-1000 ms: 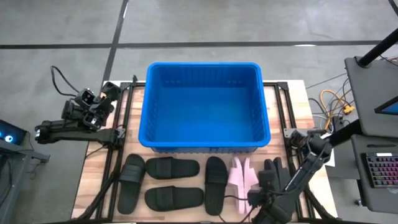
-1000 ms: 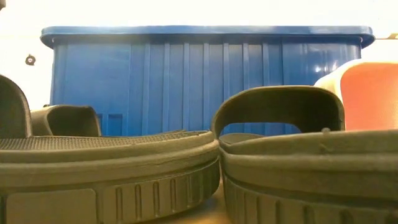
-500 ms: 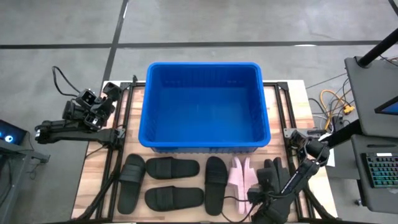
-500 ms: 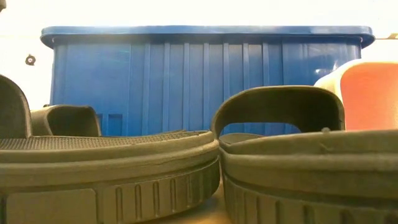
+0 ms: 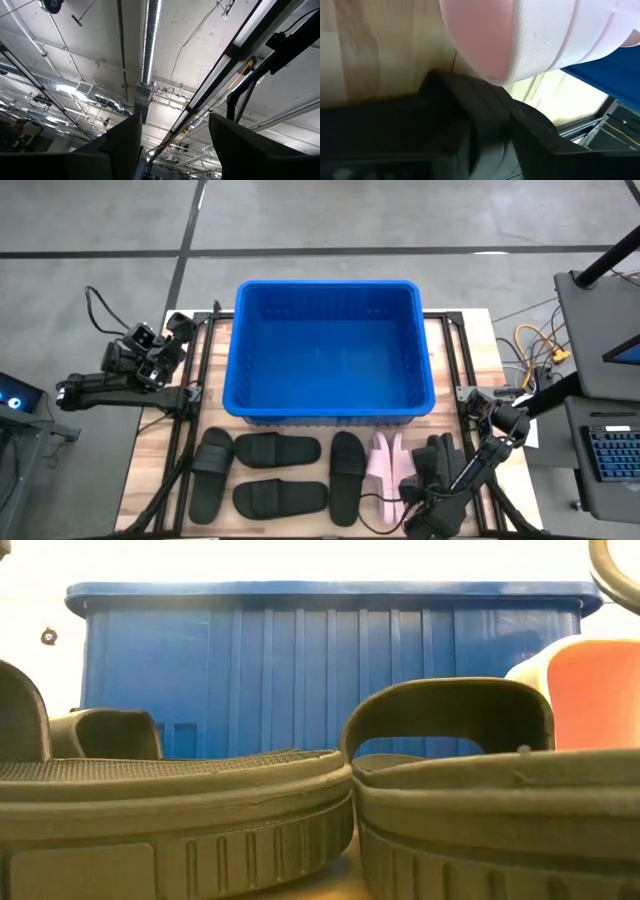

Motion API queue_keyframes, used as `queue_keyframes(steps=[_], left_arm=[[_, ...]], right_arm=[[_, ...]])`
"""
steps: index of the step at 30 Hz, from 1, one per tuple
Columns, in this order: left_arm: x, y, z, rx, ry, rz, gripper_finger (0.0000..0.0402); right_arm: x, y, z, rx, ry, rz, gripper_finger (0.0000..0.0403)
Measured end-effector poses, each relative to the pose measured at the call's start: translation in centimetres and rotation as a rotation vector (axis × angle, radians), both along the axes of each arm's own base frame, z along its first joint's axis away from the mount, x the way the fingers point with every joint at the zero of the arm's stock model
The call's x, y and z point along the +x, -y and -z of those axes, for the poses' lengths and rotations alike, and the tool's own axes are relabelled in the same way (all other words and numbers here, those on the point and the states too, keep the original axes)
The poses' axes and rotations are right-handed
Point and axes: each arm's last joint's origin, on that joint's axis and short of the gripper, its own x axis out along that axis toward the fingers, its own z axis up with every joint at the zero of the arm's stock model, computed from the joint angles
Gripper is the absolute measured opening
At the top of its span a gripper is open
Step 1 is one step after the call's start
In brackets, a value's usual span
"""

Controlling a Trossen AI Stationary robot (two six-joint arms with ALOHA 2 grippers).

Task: Pick and place slides into bin
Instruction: Put the black slide into the blue bin

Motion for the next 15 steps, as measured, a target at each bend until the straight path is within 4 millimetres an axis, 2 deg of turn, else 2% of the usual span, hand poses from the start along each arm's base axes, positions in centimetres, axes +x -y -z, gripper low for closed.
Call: queue_keyframes(steps=[6, 15], left_arm=[[0.0, 0.0, 0.0, 0.000, 0.000, 0.000, 0.0217], [0.0, 0.0, 0.0, 0.000, 0.001, 0.000, 0.0217]], right_arm=[[0.1, -0.2, -0.3, 0.015, 0.001, 0.001, 0.0018], [0.6, -0.9, -1.5, 0.070, 0.045, 0.000, 0.0014]])
